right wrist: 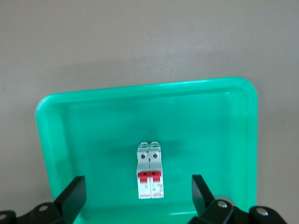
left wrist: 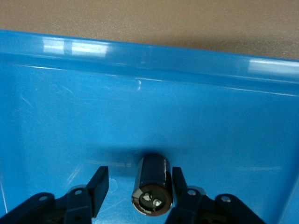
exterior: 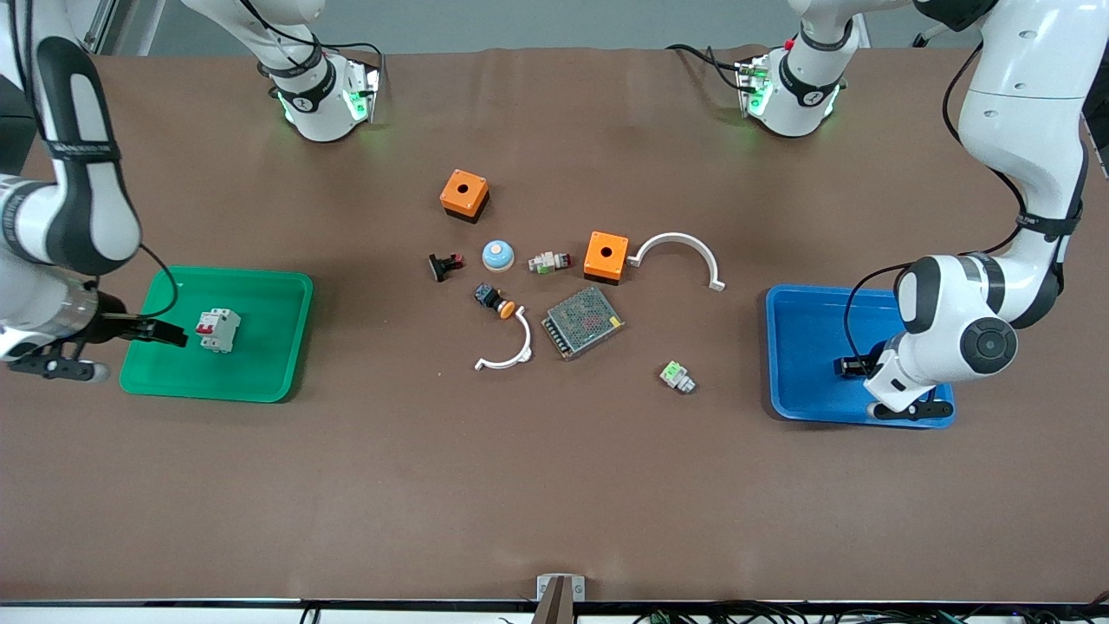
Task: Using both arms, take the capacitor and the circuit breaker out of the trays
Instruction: 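Grasp the capacitor with the left gripper while the right gripper grasps the breaker, then set the capacitor on the table with the left gripper while the right lifts the breaker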
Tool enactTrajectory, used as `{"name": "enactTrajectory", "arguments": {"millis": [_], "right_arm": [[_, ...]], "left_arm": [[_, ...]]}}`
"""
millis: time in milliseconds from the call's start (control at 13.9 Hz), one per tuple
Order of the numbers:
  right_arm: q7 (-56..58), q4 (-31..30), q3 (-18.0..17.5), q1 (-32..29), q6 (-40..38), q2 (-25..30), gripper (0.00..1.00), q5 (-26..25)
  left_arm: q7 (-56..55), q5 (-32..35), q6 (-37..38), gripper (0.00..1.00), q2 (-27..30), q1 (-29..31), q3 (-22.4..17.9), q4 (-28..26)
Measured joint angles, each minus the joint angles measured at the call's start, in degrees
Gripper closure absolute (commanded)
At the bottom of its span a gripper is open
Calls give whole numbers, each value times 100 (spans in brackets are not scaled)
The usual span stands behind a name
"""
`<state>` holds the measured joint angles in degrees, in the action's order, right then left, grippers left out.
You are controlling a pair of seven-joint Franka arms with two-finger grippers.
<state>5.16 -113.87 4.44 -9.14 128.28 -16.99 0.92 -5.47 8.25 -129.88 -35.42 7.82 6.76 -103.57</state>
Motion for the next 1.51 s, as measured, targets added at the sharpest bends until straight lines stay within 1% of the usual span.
{"name": "enactTrajectory", "arguments": {"millis": [215,287,359,503,574,646,790,862,1077,1292,1364,1508], "right_arm": [[19,-827,-3,0,1120,-4,0,0],[52,-1047,-3,-2,1409,-12,0,0],[92,-1222,-3,-9,1647,-23,0,0],[141,-1459,0,-45,2041,-86,1,0],[179,-1513,1,-63,2172,-148,5,0],[227,-1538,3,-90,2259,-224,11,0],[315,-1547,6,-151,2308,-336,23,0],[337,-1547,6,-174,2319,-366,32,0],[345,-1550,-4,-182,2311,-400,58,0],[344,-1548,-22,-180,2292,-402,94,0],[344,-1535,-27,-178,2239,-402,97,0],[321,-1374,-66,-157,1832,-388,99,0]], "left_arm": [[0,0,0,83,-21,18,-2,-4],[0,0,0,92,-30,19,-1,-3],[0,0,0,98,-30,19,-1,-1],[0,0,-1,99,-30,19,5,8],[-12,0,-1,100,-30,18,16,22],[-70,0,-7,100,-25,17,40,51],[-312,0,-15,100,44,4,145,123],[-483,0,-5,100,112,1,263,146],[-1380,0,419,100,372,-19,806,149],[-2561,0,610,100,500,-67,1336,32],[-2878,0,592,100,497,-92,1480,-48],[-3510,0,435,100,492,-240,1696,-236]]}}
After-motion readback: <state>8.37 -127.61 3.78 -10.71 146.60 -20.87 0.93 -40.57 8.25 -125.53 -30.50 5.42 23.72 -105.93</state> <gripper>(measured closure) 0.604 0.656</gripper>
